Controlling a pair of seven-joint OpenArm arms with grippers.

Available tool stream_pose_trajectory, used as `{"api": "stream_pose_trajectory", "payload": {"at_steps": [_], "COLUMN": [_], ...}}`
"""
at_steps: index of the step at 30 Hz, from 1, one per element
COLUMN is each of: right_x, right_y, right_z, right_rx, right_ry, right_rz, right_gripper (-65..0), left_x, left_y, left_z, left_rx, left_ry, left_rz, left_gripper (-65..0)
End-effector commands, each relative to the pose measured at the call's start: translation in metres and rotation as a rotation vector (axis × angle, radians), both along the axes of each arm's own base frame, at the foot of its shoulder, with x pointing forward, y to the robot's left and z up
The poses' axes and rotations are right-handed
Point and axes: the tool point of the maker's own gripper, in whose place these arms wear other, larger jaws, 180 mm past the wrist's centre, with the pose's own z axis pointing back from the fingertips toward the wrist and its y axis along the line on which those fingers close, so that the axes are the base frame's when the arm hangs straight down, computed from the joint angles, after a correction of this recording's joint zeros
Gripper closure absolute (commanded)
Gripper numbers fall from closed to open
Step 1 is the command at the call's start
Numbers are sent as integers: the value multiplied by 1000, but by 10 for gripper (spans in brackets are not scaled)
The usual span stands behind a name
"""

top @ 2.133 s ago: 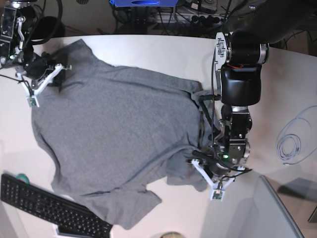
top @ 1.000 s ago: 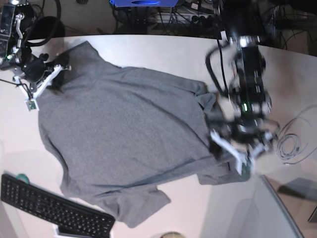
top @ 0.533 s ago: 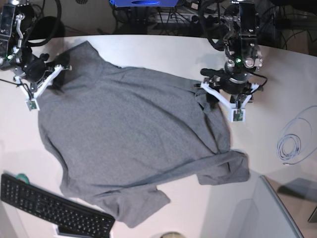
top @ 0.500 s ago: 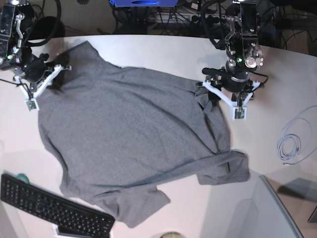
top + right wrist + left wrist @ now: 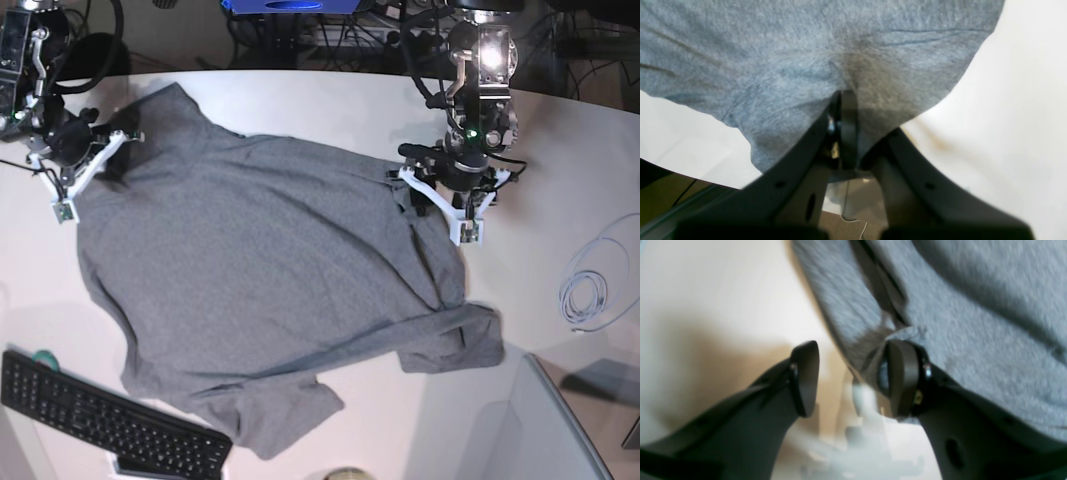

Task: Layout the t-shirt on the table in an organized manner, then fold the t-shirt properly
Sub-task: 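Move both grippers to the shirt's collar-side corners and grasp them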

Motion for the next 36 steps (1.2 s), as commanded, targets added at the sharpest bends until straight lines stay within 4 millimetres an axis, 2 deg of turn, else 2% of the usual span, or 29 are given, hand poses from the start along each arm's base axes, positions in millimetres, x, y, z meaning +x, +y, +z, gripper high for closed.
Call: {"api": "stream_pose_trajectory", "payload": {"at_steps": [1, 4, 5, 9, 12, 14, 19, 22, 25, 28, 33, 34, 36], "right_x": [8, 8, 8, 8, 8, 9, 8, -3, -11, -16, -27, -30, -39], "right_y": [-4, -4, -4, -4, -4, -4, 2, 4, 14, 18, 24, 24, 15], "right_z": [8, 8, 8, 8, 8, 9, 9, 4, 0, -3, -9, -10, -14], "right_rx": [-4, -4, -4, -4, -4, -4, 9, 14, 37, 46, 69, 70, 60], "right_ry": [-38, -38, -38, -38, -38, -39, -40, -19, -7, 7, 30, 40, 90], "right_rz": [0, 0, 0, 0, 0, 0, -3, -4, -12, -17, -38, -41, -67], "right_gripper": [-2, -2, -2, -2, -2, -2, -2, -2, -2, -2, -23, -50, -152], "left_x": [11, 12, 13, 13, 3, -10, -55, -90, -118, -131, -135, -134, -133], "left_y": [2, 3, 5, 42, 73, 91, 128, 151, 161, 160, 158, 158, 159], "left_z": [12, 16, 18, 46, 69, 74, 60, 48, 27, 9, 3, 4, 5], "left_rx": [8, 9, 11, 47, 84, 111, 152, 149, 111, 68, 43, 43, 45], "left_ry": [-52, -63, -69, -141, -190, -191, -116, -75, -35, -26, -38, -41, -46], "left_rz": [-1, 2, 9, 103, 181, 223, 330, 444, 531, 561, 578, 578, 576], "left_gripper": [-230, 0, 0, 0, 0, 0, 0, 0, 0, 0, 0, 0, 0]}}
